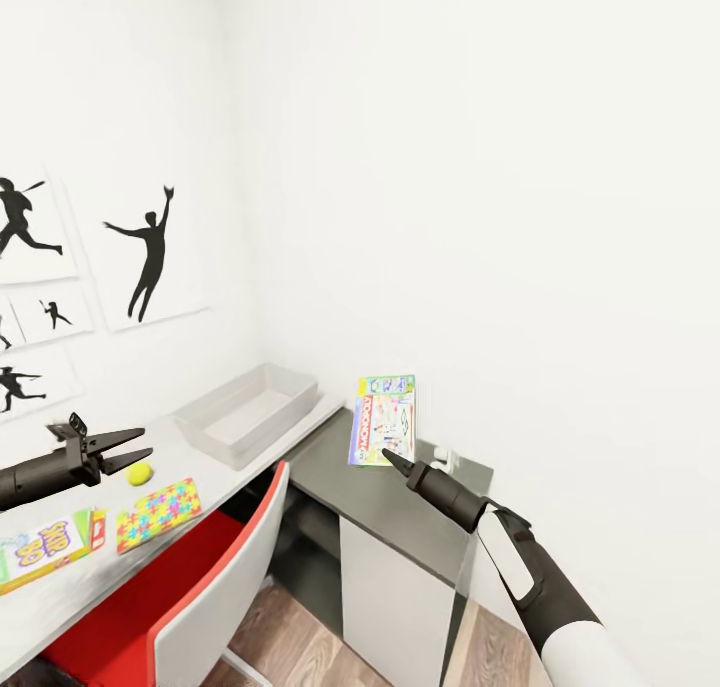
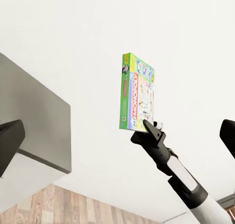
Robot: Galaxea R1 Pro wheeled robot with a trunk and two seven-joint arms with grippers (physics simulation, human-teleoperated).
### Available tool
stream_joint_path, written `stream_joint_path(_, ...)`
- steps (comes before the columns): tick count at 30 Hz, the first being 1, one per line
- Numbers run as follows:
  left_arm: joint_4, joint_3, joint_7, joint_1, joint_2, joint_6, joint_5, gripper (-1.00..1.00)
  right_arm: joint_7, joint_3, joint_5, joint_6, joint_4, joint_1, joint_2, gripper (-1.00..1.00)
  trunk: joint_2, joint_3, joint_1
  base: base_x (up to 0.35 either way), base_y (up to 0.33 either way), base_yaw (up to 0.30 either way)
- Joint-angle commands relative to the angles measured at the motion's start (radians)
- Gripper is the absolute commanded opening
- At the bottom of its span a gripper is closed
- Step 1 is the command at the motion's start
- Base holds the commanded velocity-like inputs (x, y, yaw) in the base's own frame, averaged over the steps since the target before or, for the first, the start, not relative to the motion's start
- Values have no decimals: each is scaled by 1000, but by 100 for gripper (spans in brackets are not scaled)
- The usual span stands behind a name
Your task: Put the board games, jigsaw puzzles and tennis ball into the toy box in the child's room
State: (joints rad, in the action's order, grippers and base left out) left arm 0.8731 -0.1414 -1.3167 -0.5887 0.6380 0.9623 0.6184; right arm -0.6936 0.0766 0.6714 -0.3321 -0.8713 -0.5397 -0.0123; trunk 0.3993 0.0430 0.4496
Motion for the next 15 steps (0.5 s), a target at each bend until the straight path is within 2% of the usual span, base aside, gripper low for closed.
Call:
stream_joint_path(1,0,0,-1,0,0,9,3,100,0,0,11,-9,0,0,0,-100,1,0,0,0,0,271)
stream_joint_path(9,0,0,-1,0,0,9,3,100,0,0,11,-9,0,0,0,-100,1,3,0,10,0,277)
stream_joint_path(15,0,0,-1,0,0,9,3,100,0,0,11,-9,0,0,0,-100,1,5,0,92,-19,278)
